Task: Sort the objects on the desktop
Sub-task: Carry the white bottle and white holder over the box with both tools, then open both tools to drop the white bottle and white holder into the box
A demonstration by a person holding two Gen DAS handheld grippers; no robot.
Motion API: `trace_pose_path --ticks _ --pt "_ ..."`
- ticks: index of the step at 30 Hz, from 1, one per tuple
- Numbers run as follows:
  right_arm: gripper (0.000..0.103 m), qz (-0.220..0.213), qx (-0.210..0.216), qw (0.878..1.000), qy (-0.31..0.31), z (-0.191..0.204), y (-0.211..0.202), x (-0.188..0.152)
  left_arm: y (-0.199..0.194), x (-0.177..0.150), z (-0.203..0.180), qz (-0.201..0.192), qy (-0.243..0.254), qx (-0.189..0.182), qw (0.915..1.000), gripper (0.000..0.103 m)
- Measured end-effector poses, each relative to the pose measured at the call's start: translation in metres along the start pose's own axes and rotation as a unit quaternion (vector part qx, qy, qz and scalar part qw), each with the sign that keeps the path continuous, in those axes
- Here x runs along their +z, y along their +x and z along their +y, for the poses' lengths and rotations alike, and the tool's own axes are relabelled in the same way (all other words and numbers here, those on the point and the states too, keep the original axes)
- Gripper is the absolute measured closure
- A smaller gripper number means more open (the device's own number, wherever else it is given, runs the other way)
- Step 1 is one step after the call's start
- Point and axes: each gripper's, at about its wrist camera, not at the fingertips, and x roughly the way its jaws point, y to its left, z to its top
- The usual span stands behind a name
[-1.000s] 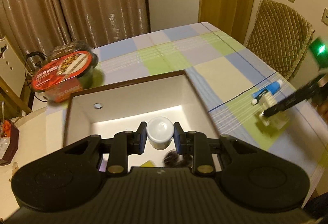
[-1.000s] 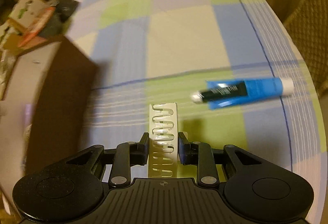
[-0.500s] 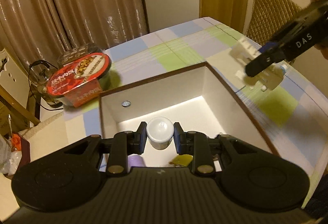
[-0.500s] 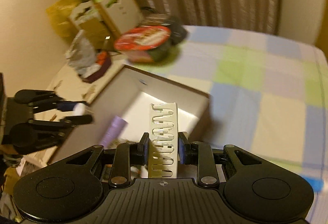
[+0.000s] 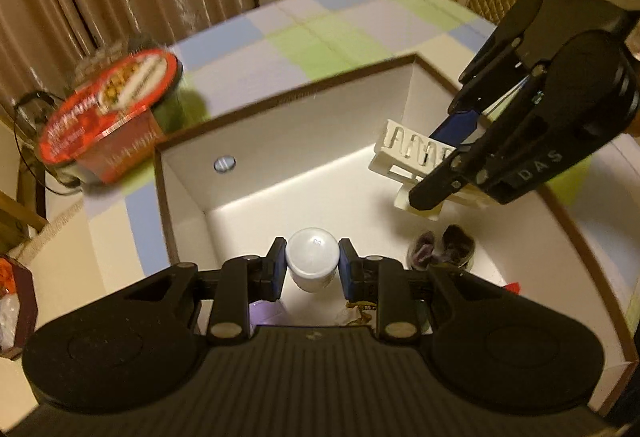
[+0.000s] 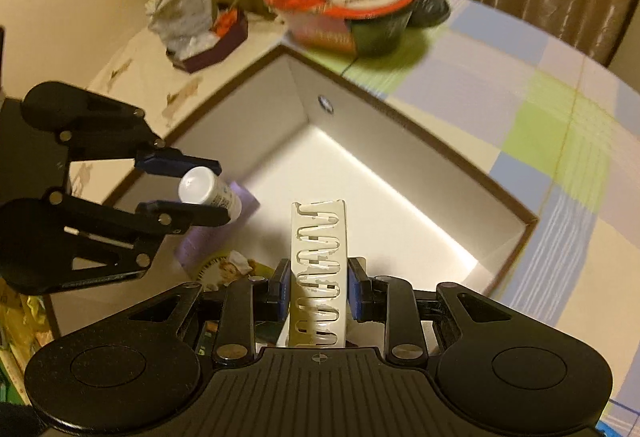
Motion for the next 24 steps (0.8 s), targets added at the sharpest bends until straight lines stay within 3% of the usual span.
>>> trace_pose_path --ticks 15,16,17,18,20,24 --pt "0.075 0.054 -0.015 0.997 -0.044 -0.014 0.041 0.006 0.052 -0.001 0.011 0.078 -0.010 -0.020 0.9967 0.080" --pt "0.075 0.058 -0.019 0.997 -0.053 -0.014 0.043 0.006 0.053 -0.001 0.013 0.083 -0.015 -0.016 0.9963 0.073" --pt "0.067 0.059 -0.027 0.996 -0.059 -0.013 0.044 0.007 0.055 0.000 0.015 0.086 -0.021 -0.014 0.9960 0.072" --pt "0.039 0.054 -0.034 0.996 -0.064 -0.013 0.044 0.007 0.054 0.000 0.015 0.085 -0.023 -0.022 0.9959 0.067" --pt "0.030 0.045 -0.027 0.996 -0.071 -0.011 0.040 0.008 0.050 0.002 0.014 0.078 -0.025 -0.023 0.9964 0.060" --pt "0.030 0.032 -0.032 0.995 -0.087 -0.011 0.031 0.005 0.038 0.002 0.010 0.066 -0.027 -0.014 0.9973 0.056"
